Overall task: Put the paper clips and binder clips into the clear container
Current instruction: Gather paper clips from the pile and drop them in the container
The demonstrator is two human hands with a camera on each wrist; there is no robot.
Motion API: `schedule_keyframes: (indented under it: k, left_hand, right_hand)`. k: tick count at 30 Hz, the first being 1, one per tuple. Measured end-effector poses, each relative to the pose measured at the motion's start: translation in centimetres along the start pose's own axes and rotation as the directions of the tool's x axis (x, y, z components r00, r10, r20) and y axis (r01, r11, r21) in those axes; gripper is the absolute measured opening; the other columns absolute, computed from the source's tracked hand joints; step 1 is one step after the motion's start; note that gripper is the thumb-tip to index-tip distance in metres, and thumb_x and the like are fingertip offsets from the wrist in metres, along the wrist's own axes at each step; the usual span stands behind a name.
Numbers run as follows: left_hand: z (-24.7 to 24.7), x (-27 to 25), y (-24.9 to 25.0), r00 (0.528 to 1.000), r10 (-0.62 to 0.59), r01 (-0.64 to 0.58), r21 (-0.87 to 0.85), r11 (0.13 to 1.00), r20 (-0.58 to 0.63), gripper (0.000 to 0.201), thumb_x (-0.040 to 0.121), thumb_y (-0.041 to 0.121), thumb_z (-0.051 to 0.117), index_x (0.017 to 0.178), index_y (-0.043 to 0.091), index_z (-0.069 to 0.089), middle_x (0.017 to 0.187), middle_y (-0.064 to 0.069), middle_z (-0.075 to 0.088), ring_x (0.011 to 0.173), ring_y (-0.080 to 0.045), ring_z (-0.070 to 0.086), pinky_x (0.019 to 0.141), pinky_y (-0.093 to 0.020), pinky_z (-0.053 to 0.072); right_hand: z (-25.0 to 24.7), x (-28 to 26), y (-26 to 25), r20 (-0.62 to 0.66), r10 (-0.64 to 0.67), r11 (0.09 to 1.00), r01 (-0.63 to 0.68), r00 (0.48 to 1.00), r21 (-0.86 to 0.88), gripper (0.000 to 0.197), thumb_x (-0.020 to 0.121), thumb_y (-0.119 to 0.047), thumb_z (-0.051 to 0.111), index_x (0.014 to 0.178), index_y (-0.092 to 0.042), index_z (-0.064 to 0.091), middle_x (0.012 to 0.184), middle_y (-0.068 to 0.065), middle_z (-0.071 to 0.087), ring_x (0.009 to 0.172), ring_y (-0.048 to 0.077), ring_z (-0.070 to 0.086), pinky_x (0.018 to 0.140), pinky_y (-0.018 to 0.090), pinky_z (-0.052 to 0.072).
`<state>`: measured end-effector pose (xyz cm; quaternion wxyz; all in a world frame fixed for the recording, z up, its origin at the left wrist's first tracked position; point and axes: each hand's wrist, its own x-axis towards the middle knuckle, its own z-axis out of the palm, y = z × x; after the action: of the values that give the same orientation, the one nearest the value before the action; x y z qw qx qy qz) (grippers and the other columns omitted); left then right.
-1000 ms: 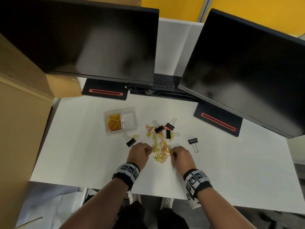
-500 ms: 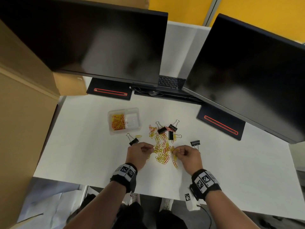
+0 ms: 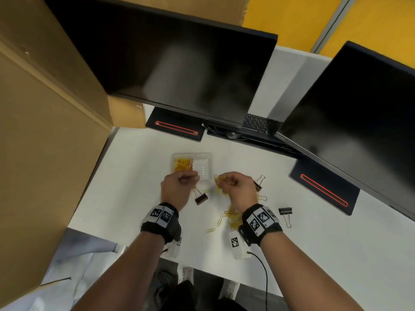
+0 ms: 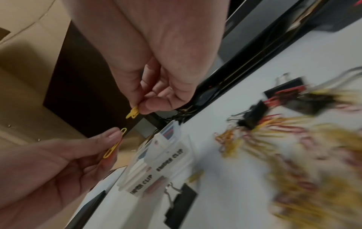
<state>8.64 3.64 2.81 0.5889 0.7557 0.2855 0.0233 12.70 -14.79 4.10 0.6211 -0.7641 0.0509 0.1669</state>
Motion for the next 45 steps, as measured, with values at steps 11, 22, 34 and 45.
schedule_keyframes:
  k: [11, 22, 34, 45]
  left_hand:
    - [-2.5, 7.1, -0.7, 0.991, -0.035, 0.041, 0.044, 0.998, -0.126, 0.006, 0.083, 0.024, 0.076, 0.089, 0.023, 0.077, 0.079, 0.004, 0.075, 0.076, -0.012, 0.072, 0.081, -0.032, 0.060]
    - [-0.4, 2.4, 0.9, 0.983, 0.181, -0.174, 0.138, 0.975, -0.041, 0.018, 0.091, 0.036, 0.065, 0.093, 0.021, 0.075, 0.076, 0.009, 0.072, 0.073, -0.004, 0.068, 0.076, -0.020, 0.055]
    - [9.3, -4.8, -3.6, 0.689, 0.213, -0.627, 0.424, 0.654, 0.693, 0.039, 0.094, 0.024, 0.053, 0.131, 0.018, 0.060, 0.138, 0.000, 0.053, 0.124, -0.020, 0.046, 0.107, -0.037, 0.037]
    - [8.5, -7.4, -6.0, 0.683, 0.219, -0.692, 0.521, 0.500, 0.697, 0.054, 0.087, 0.046, 0.059, 0.138, 0.031, 0.051, 0.141, 0.006, 0.044, 0.128, -0.020, 0.040, 0.103, -0.039, 0.031]
  right_hand:
    - [8.8, 6.8, -1.3, 0.063, 0.022, 0.951, -0.001, 0.998, -0.308, 0.011, 0.076, -0.013, 0.078, 0.086, -0.015, 0.075, 0.077, -0.001, 0.072, 0.066, 0.007, 0.064, 0.068, 0.021, 0.055]
    - [4.8, 2.9, -0.4, 0.130, -0.078, 0.929, 0.120, 0.988, -0.351, 0.016, 0.084, -0.016, 0.069, 0.098, -0.023, 0.071, 0.081, -0.004, 0.073, 0.073, 0.011, 0.069, 0.073, 0.027, 0.057]
    - [-8.7, -6.2, 9.0, 0.121, -0.143, 0.684, 0.187, 0.982, -0.705, 0.038, 0.086, 0.002, 0.051, 0.120, -0.011, 0.064, 0.120, 0.001, 0.063, 0.109, 0.017, 0.053, 0.093, 0.024, 0.042]
    - [-9.5, -8.7, 12.3, 0.213, -0.251, 0.583, 0.323, 0.944, -0.745, 0.039, 0.089, -0.018, 0.058, 0.128, -0.017, 0.058, 0.137, 0.007, 0.052, 0.125, 0.022, 0.047, 0.106, 0.033, 0.041]
